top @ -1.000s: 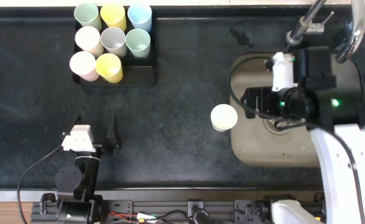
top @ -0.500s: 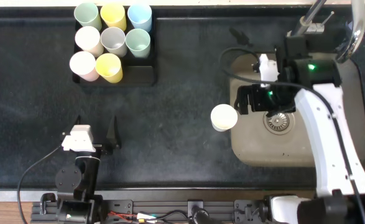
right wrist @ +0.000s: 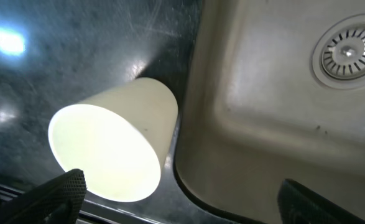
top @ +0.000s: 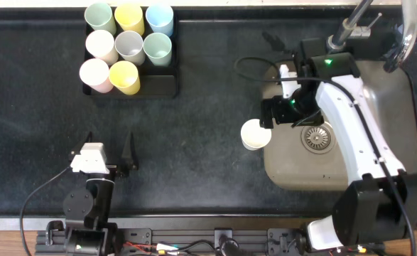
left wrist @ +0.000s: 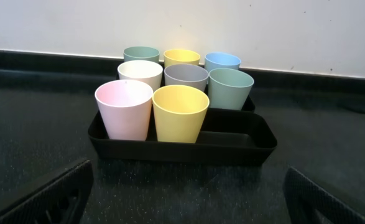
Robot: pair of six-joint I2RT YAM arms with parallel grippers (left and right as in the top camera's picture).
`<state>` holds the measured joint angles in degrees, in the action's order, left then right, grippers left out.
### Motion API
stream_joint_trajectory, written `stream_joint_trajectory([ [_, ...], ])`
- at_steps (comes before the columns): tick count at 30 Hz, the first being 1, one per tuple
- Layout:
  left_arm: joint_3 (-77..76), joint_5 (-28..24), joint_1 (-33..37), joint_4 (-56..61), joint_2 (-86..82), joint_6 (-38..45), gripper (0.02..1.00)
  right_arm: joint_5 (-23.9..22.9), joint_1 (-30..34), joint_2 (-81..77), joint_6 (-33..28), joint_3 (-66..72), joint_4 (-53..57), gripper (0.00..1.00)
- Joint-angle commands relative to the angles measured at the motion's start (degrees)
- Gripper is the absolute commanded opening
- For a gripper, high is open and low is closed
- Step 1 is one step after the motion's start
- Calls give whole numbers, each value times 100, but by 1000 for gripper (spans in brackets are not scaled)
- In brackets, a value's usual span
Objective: Store Cups
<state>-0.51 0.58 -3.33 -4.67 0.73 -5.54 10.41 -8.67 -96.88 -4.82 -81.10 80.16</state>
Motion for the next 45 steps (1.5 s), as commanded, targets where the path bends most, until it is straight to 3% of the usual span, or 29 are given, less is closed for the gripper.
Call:
stream_joint_trajectory([
  [1,7,-96,22,-17,-61,105,1000,-308,-44,-4,-57,-151,26,978],
  [25,7,-96,22,-17,-61,105,998,-708,-400,-706,-120,-66,-72,932],
  [31,7,-96,22,-17,-61,105,1000,-708,-494,-918,-111,-66,-249,752],
  [41,7,-96,22,-17,-61,105,1000,-704,-649,-920,-33,-66,-352,161],
  [45,7,-96,22,-17,-61,105,1000,-704,-708,-920,-31,-66,-350,53],
])
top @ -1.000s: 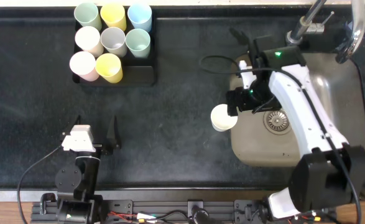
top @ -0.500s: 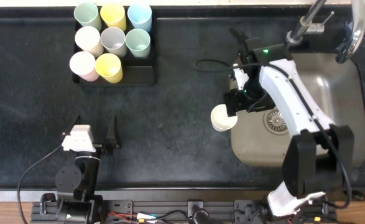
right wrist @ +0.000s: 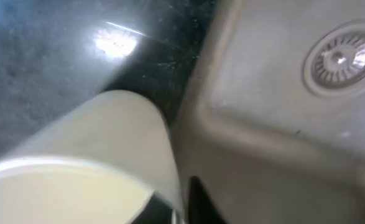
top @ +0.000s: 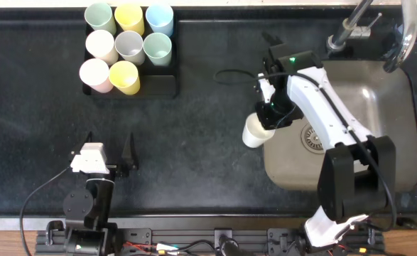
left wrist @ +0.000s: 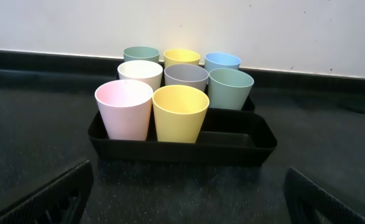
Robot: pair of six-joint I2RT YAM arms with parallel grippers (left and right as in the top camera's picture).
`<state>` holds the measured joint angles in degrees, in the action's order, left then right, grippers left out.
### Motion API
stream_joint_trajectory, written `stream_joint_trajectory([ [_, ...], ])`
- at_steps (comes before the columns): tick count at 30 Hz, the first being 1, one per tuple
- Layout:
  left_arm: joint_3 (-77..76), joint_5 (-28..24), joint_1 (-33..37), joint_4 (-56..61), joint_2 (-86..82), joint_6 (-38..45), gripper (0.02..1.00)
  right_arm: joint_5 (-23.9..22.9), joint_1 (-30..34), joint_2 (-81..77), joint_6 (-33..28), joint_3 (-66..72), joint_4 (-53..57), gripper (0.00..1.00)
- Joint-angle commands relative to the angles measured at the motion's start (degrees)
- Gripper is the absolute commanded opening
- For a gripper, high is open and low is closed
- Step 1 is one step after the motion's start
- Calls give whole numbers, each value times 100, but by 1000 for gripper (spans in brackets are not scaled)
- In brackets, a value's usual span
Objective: Store Cups
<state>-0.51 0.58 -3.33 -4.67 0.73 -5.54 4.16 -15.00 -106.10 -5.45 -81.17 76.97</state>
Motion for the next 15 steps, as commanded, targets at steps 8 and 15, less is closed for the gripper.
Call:
stream_joint_trajectory([
  [8,7,-96,22,-20,-61,105,1000,-57,-232,13,138,-76,-55,42],
  [15,7,-96,22,-17,-61,105,1000,192,-457,164,299,-960,-68,42],
])
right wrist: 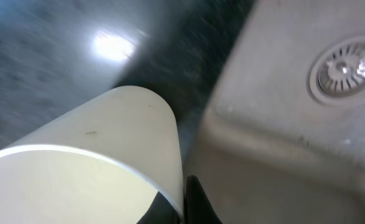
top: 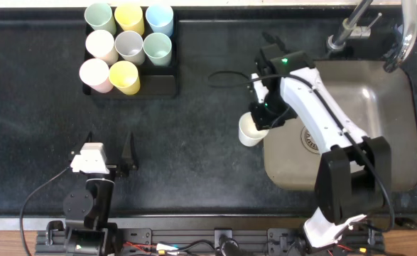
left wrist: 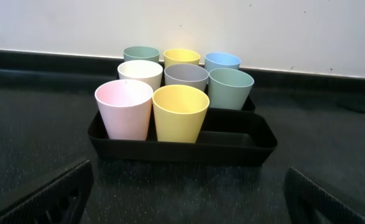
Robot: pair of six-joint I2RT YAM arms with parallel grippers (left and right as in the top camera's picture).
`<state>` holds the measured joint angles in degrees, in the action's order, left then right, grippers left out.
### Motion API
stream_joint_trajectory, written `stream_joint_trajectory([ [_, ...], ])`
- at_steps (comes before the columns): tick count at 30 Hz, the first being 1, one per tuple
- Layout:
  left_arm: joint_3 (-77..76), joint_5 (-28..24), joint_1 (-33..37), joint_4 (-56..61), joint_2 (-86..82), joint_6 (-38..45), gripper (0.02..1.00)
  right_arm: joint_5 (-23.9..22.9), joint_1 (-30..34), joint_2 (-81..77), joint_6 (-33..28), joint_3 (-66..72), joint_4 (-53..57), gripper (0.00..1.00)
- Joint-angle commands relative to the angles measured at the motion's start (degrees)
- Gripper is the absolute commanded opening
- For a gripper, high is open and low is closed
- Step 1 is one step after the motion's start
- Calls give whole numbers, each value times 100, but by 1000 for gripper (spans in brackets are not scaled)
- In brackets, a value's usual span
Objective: Store Cups
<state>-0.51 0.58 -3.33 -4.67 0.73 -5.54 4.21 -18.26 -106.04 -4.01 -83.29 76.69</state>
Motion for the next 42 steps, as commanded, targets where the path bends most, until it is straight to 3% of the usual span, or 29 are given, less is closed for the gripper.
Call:
stream_joint_trajectory([
  [1,7,-96,22,-17,-61,105,998,214,-153,157,225,-997,-42,42],
  [9,7,-96,22,-17,-61,105,1000,291,-415,133,673,-2647,-466,40],
  [21,7,-96,22,-17,-61,105,1000,1425,-1106,-490,1504,-2745,-2114,45],
  [42,7,-96,22,-17,-61,105,1000,1373,-1484,-1464,1985,-2745,-2227,42],
])
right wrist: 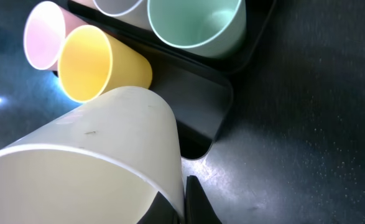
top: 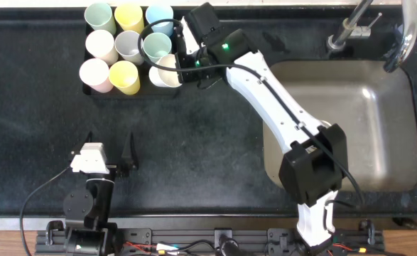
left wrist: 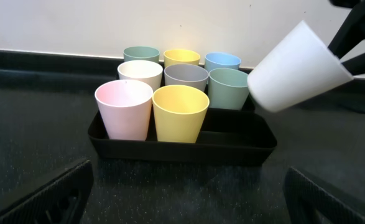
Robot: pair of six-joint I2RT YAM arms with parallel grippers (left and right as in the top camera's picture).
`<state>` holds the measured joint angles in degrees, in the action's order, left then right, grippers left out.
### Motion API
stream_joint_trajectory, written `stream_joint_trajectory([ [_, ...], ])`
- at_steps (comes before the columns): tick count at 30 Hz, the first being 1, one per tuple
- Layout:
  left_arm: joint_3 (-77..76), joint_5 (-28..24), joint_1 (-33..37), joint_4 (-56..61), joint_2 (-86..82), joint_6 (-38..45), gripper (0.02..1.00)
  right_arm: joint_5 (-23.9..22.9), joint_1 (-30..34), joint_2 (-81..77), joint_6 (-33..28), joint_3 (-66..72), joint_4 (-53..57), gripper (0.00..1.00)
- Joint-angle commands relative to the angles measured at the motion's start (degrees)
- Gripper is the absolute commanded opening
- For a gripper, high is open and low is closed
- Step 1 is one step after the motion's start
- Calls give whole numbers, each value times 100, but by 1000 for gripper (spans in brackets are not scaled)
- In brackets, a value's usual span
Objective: Store Cups
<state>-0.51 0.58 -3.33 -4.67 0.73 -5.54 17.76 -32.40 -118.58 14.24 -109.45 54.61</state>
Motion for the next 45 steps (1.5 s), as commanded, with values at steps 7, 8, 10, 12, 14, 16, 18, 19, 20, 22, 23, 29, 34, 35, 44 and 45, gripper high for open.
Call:
stream_joint_trajectory([
  [7,7,-96,22,-17,-61,105,1000,-295,-81,-293,254,-129,-31,45],
  [8,7,-96,22,-17,-61,105,1000,-326,-94,-297,254,-129,-46,45],
  [10,7,-96,22,-17,-61,105,1000,-323,-122,-304,254,-127,-85,42],
  [12,7,-96,22,-17,-61,105,1000,-343,-164,-326,254,-127,-129,45],
  [14,7,-96,22,-17,-61,105,1000,-385,-212,-385,256,-127,-144,42],
  [16,7,-96,22,-17,-61,105,1000,-387,-247,-466,256,-127,-138,45],
  [18,7,-96,22,-17,-61,105,1000,-387,-278,-544,258,-127,-133,45],
  [19,7,-96,22,-20,-61,105,1000,-387,-284,-564,258,-127,-136,45],
  [20,7,-96,22,-17,-61,105,1000,-389,-286,-584,260,-127,-144,42],
  [22,7,-96,22,-20,-61,105,1000,-417,-284,-601,275,-127,-192,42],
  [23,7,-96,22,-17,-61,105,1000,-433,-284,-601,295,-127,-232,42],
  [29,7,-96,22,-17,-61,105,1000,-431,-306,-664,297,-127,-350,45],
  [34,7,-96,22,-17,-61,105,1000,-431,-341,-732,302,-127,-352,42],
  [35,7,-96,22,-17,-61,105,1000,-433,-341,-734,302,-127,-350,45],
  [44,7,-96,22,-17,-61,105,1000,-586,-341,-743,380,-125,-348,45],
  [45,7,-96,22,-17,-61,105,1000,-584,-341,-743,380,-120,-348,45],
])
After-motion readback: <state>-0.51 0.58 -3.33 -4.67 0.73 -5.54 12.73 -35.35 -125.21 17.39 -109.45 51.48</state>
